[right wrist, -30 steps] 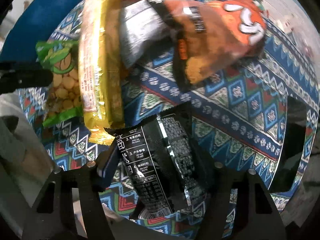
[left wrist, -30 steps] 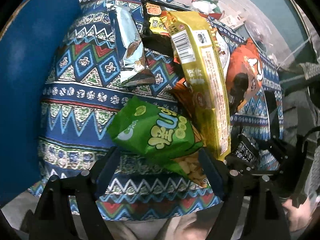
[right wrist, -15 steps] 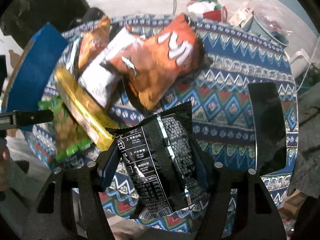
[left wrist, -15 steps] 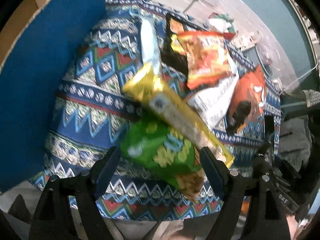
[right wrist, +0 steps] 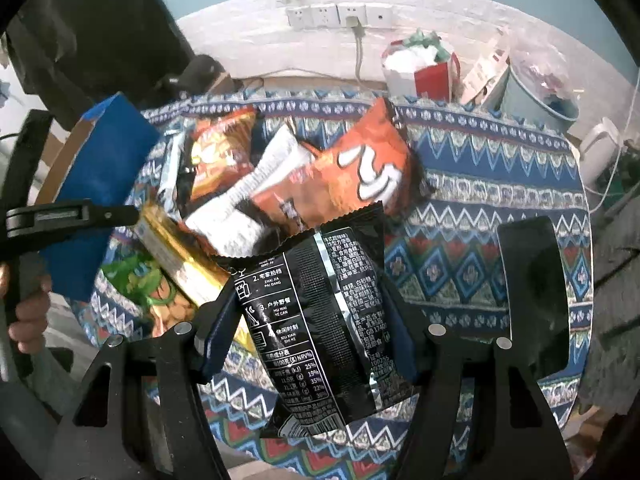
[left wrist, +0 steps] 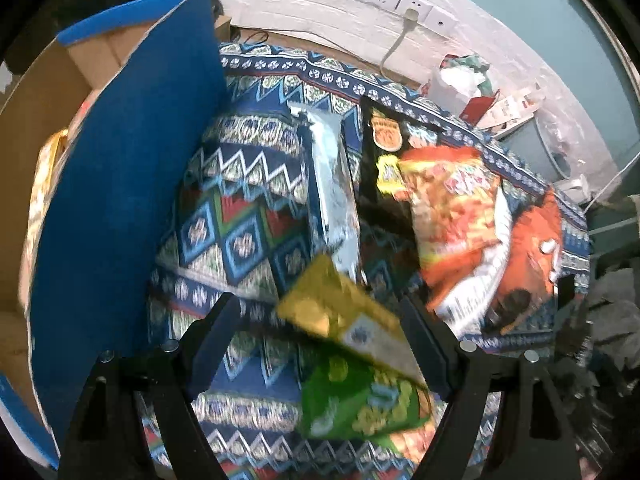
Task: Organize snacks
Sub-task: 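Grasp the silver foil pack with the left tool while the right tool grasps the black packet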
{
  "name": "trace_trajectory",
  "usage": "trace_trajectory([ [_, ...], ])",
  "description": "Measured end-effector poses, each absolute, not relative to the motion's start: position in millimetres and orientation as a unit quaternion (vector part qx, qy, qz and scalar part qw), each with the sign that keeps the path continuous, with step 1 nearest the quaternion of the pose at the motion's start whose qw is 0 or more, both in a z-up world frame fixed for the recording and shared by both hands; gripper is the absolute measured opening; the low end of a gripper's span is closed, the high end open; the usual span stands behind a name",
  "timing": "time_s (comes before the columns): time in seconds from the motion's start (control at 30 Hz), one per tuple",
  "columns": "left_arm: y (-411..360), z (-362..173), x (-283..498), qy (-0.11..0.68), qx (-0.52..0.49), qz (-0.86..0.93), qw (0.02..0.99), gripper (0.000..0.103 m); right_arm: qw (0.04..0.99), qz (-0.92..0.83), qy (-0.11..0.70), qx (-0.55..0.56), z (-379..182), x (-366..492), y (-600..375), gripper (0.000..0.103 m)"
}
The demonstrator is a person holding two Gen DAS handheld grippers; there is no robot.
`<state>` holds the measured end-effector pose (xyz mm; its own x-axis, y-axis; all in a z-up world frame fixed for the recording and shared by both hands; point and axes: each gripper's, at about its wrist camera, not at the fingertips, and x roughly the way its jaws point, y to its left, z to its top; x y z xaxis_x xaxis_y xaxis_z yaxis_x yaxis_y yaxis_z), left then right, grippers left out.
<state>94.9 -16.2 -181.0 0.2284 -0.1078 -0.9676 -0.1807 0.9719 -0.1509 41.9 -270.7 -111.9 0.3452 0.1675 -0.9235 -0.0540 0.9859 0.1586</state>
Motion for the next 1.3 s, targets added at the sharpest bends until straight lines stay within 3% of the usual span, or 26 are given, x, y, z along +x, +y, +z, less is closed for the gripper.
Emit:
trace_trajectory([
  [0.43, -41, -216, 136, 0.624, -0.022, 0.030, 0.781, 0.080, 0.826, 0.068, 0.555, 0.074, -115, 64, -279, 0.066],
  [0.53, -46, -218, 140, 0.620, 0.004, 0.027, 0.784, 0.061, 0.826, 0.067, 0.554, 0.076, -116, 67, -281, 0.066],
  [0.57, -48, -218, 143, 0.618, 0.008, 0.021, 0.786, 0.044, 0.826, 0.067, 0.554, 0.077, -116, 68, -281, 0.066],
  [0.6, -49, -219, 144, 0.618, 0.008, 0.017, 0.786, 0.035, 0.827, 0.066, 0.553, 0.078, -117, 69, -282, 0.066],
  [0.7, -48, -219, 146, 0.617, -0.004, 0.006, 0.787, 0.030, 0.828, 0.063, 0.551, 0.076, -117, 71, -283, 0.066],
  [1.3, -41, -149, 118, 0.509, 0.069, 0.011, 0.858, 0.027, 0.856, 0.073, 0.509, 0.052, -92, 79, -258, 0.066],
])
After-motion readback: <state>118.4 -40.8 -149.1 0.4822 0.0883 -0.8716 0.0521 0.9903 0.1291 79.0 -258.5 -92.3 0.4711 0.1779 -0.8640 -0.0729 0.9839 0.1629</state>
